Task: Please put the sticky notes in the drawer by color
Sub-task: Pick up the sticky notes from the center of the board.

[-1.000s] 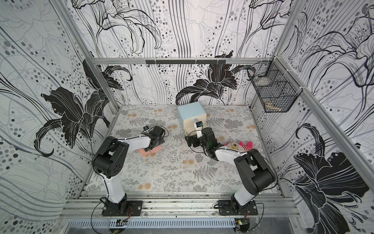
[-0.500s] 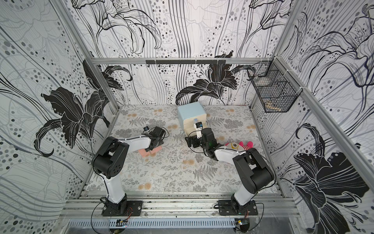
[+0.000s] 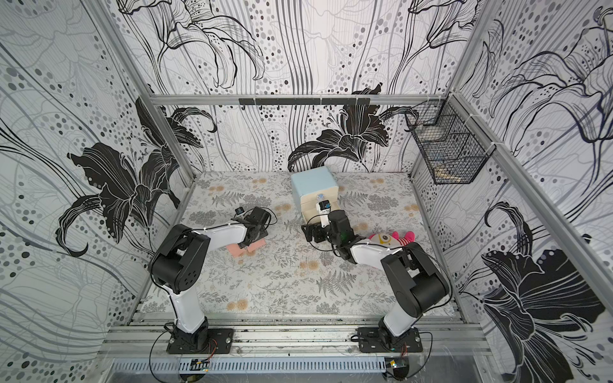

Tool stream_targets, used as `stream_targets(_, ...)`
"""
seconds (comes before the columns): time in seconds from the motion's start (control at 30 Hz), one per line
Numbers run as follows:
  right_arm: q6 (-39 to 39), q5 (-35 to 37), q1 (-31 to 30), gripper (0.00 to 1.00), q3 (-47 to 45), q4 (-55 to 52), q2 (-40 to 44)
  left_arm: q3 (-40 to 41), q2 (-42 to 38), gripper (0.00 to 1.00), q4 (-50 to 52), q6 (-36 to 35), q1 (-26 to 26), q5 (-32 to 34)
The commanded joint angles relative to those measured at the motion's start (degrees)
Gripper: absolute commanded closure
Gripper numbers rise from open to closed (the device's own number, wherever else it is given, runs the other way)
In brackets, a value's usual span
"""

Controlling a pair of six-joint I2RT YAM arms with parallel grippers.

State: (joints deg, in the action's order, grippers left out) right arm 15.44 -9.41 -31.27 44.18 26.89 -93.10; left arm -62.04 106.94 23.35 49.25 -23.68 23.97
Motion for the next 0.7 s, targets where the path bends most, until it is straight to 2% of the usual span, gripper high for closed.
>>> stream_targets(0.0, 2.40, -1.52, -2.63, 0.02, 2.11, 0.75, 0.60, -1.97, -3.42, 0.20, 1.08, -0.29, -0.23, -2.17)
stream_targets(0.33, 21.99, -4.74, -6.64, 0.05, 0.82, 14.26, -4.52, -5.21, -6.53, 0.20, 0.81, -0.20, -0.24, -8.32)
stream_targets(0.47, 26.43, -5.43, -8.35, 0.05, 1.02, 18.26, -6.52, -6.55, -7.48, 0.21, 0.39, 0.14, -0.18, -10.15)
stream_targets(0.67, 28.90, -8.57, -9.69, 0.06, 2.99, 22.12, -10.26, -8.14, -8.12, 0.21, -0.10, 0.27, -0.14, -13.78)
